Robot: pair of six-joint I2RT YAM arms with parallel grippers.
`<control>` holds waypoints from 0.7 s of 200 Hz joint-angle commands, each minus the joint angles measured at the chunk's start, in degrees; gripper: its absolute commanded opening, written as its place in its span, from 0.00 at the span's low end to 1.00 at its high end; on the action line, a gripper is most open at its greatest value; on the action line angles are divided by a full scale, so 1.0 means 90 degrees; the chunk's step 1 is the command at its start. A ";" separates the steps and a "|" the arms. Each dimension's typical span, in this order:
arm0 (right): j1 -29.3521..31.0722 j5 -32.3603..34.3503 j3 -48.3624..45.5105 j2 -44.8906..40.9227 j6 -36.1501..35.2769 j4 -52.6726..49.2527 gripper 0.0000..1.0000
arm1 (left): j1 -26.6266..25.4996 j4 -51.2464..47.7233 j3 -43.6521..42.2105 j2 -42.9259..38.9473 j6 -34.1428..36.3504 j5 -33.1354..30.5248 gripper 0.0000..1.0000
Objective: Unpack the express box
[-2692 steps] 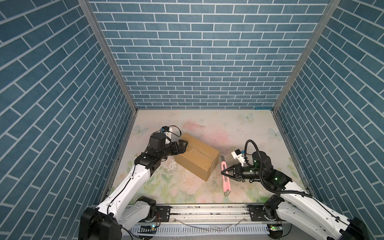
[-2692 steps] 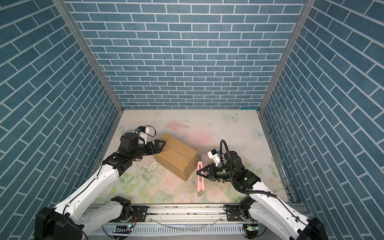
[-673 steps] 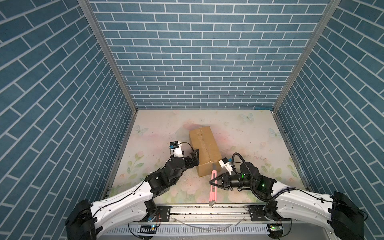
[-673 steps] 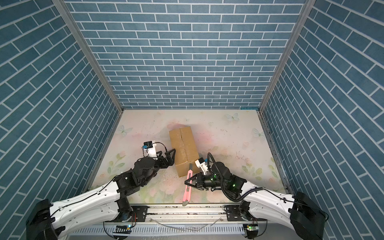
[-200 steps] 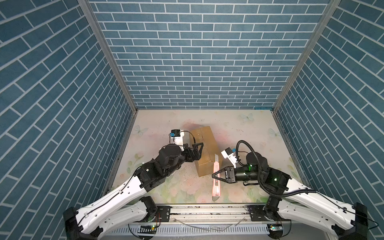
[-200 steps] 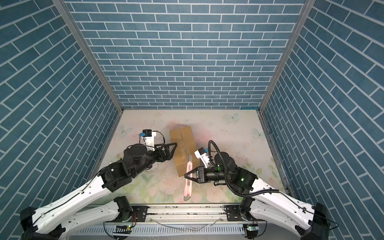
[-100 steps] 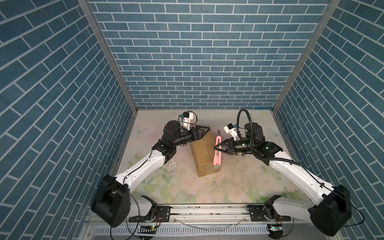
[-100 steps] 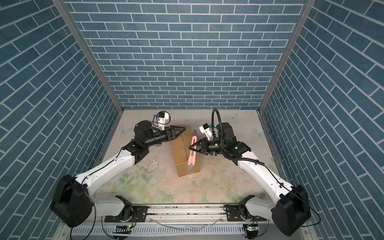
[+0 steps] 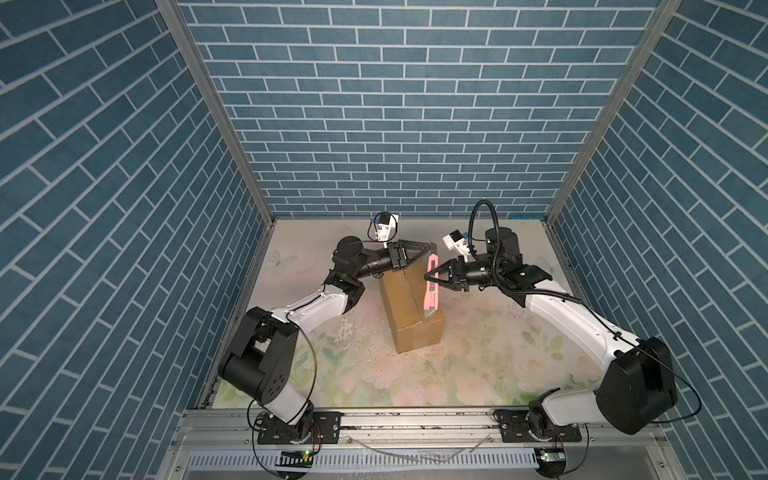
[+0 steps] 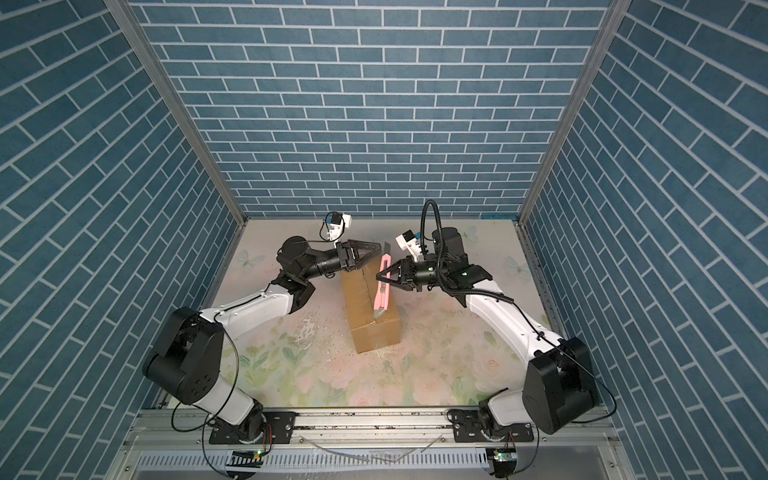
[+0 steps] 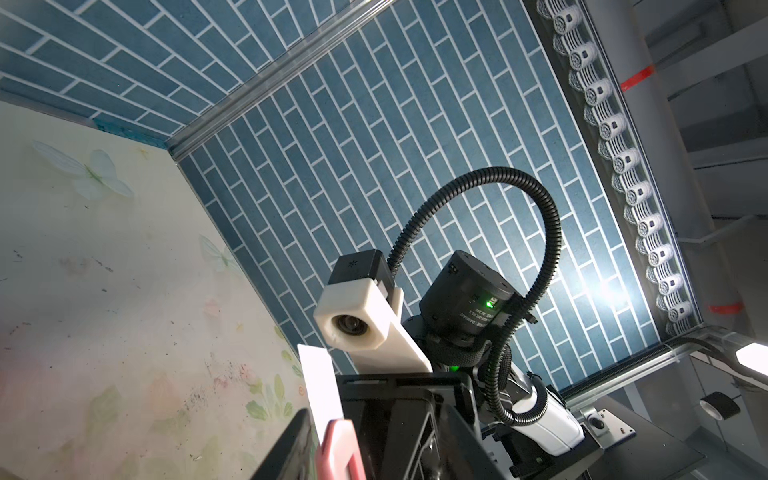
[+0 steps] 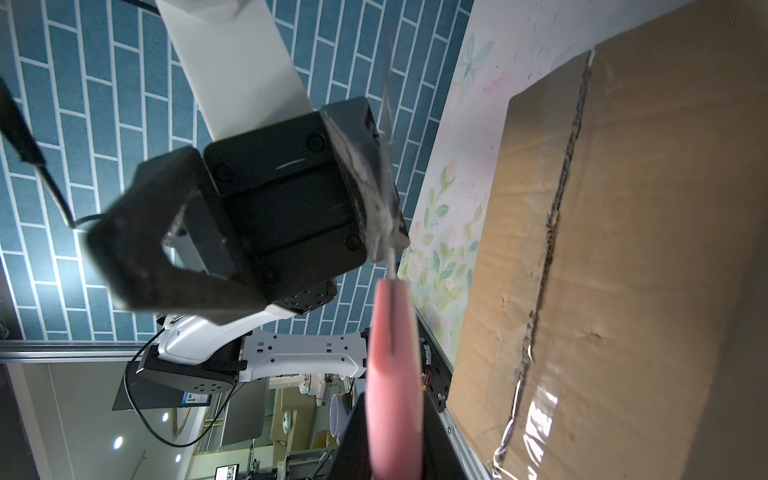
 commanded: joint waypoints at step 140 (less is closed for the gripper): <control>-0.0148 -0.0460 0.0776 0.0714 -0.0046 0.0767 0.00 | 0.0031 0.1105 0.0422 0.0962 -0.0553 0.0351 0.31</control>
